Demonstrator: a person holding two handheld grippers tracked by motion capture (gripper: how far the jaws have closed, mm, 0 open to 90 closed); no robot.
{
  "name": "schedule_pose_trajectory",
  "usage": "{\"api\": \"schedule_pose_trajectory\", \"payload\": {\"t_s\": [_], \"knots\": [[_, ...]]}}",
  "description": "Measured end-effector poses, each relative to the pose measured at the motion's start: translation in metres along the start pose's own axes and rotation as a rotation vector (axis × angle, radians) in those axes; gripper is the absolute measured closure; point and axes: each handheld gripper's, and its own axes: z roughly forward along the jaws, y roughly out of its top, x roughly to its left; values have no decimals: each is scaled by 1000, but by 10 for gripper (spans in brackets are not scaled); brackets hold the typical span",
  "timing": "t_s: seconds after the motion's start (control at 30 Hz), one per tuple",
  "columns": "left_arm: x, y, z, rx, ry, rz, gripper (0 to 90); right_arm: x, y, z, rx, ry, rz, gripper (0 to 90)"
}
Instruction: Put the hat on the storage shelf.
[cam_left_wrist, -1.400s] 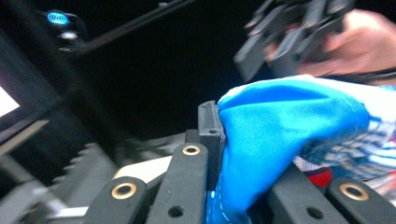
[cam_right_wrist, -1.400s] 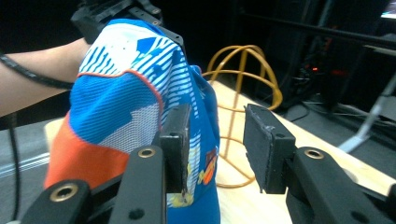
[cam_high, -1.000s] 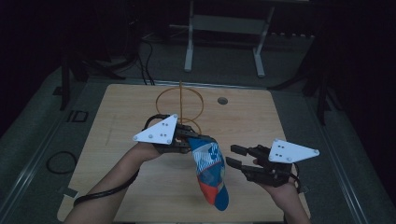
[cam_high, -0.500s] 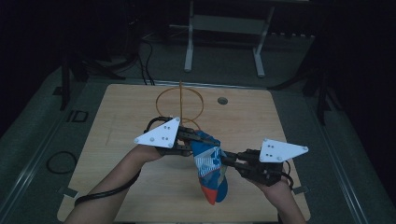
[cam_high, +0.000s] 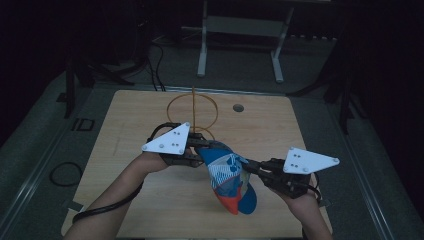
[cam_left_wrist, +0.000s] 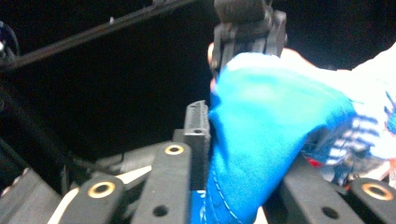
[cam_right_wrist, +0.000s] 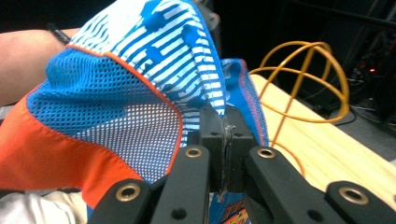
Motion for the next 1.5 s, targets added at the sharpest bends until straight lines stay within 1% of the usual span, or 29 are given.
{"api": "schedule_pose_trajectory", "payload": {"t_s": [0.03, 0.1, 0.13, 0.2, 0.23, 0.27, 0.3, 0.33, 0.37, 0.4, 0.47, 0.5, 0.57, 0.6, 0.63, 0.67, 0.77, 0.83, 0.87, 0.9, 0.97, 1.0, 1.03, 1.2, 1.27, 1.33, 1.37, 1.4, 1.5], "knots": [[-1, 0, 0, 15, 1, -10, 722, -2, 0, -3, -10, -4, 8, 892], [-2, 1, -1, 41, 2, -23, 703, -4, 1, -8, -20, -12, 13, 892], [-2, 1, -1, 59, 21, -29, 674, -4, 1, -10, -25, -18, 13, 892], [-2, 1, -1, 83, 31, -59, 604, -5, 2, -14, -32, -32, 14, 892], [-2, 1, -2, 101, 37, -70, 586, -6, 3, -16, -36, -37, 15, 892], [-2, 1, -2, 101, 37, -70, 561, -6, 3, -16, -36, -37, 15, 892], [-2, 1, -2, 121, 45, -90, 561, -7, 3, -19, -41, -40, 17, 892], [-2, 1, -3, 129, 45, -93, 521, -8, 4, -21, -45, -50, 18, 892], [-3, 1, -3, 141, 56, -85, 520, -8, 4, -23, -47, -54, 20, 892], [-3, 0, -3, 144, 56, -88, 498, -9, 4, -24, -50, -58, 22, 892], [-3, 0, -5, 153, 72, -85, 492, -10, 4, -26, -50, -60, 21, 892], [-3, 0, -6, 153, 70, -91, 483, -10, 4, -27, -54, -64, 24, 892], [-3, 0, -9, 158, 90, -89, 477, -11, 4, -29, -57, -70, 25, 892], [-2, -1, -12, 155, 91, -95, 475, -12, 4, -31, -59, -76, 25, 892], [-2, -1, -14, 153, 105, -93, 475, -12, 4, -32, -63, -79, 30, 892], [-2, -2, -17, 151, 111, -104, 475, -13, 4, -33, -65, -81, 31, 892], [-4, -3, -24, 142, 134, -110, 465, -16, 4, -36, -72, -94, 39, 892], [-5, -5, -29, 142, 152, -117, 426, -18, 5, -38, -77, -102, 44, 892], [-7, -6, -32, 140, 162, -125, 425, -19, 6, -38, -77, -104, 45, 892], [-8, -8, -35, 139, 179, -130, 407, -19, 7, -39, -76, -107, 41, 892], [-10, -13, -41, 132, 201, -163, 374, -21, 10, -39, -79, -111, 39, 892], [-11, -17, -44, 134, 222, -177, 340, -22, 11, -39, -80, -115, 38, 892], [-12, -19, -47, 150, 240, -190, 298, -23, 14, -38, -83, -119, 38, 892], [-17, -35, -63, 157, 319, -257, 129, -30, 24, -35, -94, -136, 31, 893], [-20, -42, -70, 163, 368, -290, 84, -33, 28, -31, -94, -144, 28, 892], [-24, -50, -75, 189, 417, -305, 70, -36, 32, -26, -93, -158, 22, 892], [-26, -55, -78, 186, 422, -317, 50, -38, 34, -24, -94, -157, 23, 892], [-28, -59, -81, 184, 431, -347, 27, -40, 36, -22, -94, -155, 26, 892], [-37, -75, -87, 200, 482, -366, 20, -46, 42, -14, -97, -153, 31, 892]]}}
